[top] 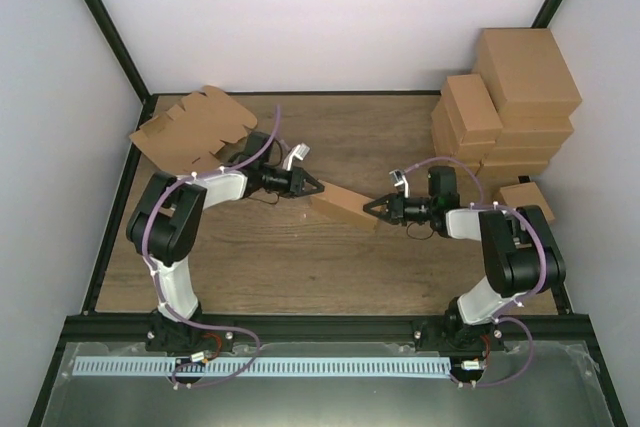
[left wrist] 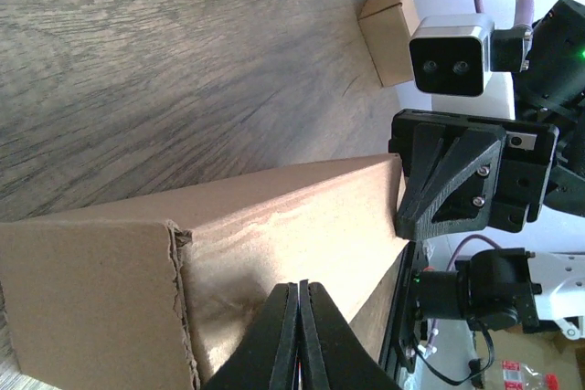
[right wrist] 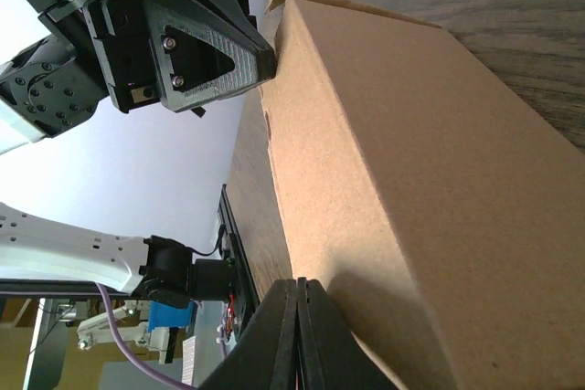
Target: Fold the paper box
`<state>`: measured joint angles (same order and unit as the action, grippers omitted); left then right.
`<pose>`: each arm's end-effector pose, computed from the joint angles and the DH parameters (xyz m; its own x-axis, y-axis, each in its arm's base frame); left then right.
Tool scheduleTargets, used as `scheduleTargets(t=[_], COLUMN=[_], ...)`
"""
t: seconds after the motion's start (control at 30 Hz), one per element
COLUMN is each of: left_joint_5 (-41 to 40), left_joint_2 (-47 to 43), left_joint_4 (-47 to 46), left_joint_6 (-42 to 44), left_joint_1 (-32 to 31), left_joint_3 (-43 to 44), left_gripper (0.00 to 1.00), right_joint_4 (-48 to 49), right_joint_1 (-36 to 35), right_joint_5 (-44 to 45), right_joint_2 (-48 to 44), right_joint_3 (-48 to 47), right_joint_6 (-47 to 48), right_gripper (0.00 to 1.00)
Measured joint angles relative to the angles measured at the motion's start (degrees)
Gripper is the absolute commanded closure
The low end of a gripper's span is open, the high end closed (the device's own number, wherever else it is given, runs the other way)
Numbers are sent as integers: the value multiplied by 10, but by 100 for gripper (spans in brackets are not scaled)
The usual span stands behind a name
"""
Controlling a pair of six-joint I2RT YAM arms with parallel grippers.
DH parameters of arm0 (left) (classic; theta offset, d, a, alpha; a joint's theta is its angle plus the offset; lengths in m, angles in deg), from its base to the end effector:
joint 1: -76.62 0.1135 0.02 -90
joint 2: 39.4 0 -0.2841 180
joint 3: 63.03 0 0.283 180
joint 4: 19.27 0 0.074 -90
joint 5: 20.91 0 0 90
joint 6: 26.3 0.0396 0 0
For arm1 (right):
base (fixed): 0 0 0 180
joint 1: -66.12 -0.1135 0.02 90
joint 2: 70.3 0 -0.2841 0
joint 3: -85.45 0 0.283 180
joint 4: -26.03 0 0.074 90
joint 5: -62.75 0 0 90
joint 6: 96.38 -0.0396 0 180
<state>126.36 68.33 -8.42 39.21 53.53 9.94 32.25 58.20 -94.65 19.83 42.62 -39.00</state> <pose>0.3602 -0.1898 0.1546 -0.9105 0.1445 -0.3874 0.4131 0.3588 -0.8370 0.2721 0.0748 0.1310 -0.9483 0.0772 -0.3079 -0.2743 0.2886 0.9173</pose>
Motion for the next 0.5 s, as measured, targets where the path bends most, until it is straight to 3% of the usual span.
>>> scheduleTargets(t=[0.17,0.33,0.47,0.5], left_joint_5=[-6,-31,-69,-86], left_joint_2=[-2,-28,-92,-123], left_joint_4=[-2,17,33,41], left_joint_6=[-1,6,3,-1], left_joint_1=[-1,-4,-10,-14], left_joint_3=[-1,-10,-63,-85], left_gripper=[96,94,80,70], right_joint_4=[-6,-71,-115,-119], right_joint_1=[1,-5,-36,-46], right_joint_5=[11,59,132,147], right_joint_2=[-9,-51,-106,-123], right_joint_3=[0,-4,6,16], right_joint_6=[4,24,33,33], right_gripper=[99,99,98,98])
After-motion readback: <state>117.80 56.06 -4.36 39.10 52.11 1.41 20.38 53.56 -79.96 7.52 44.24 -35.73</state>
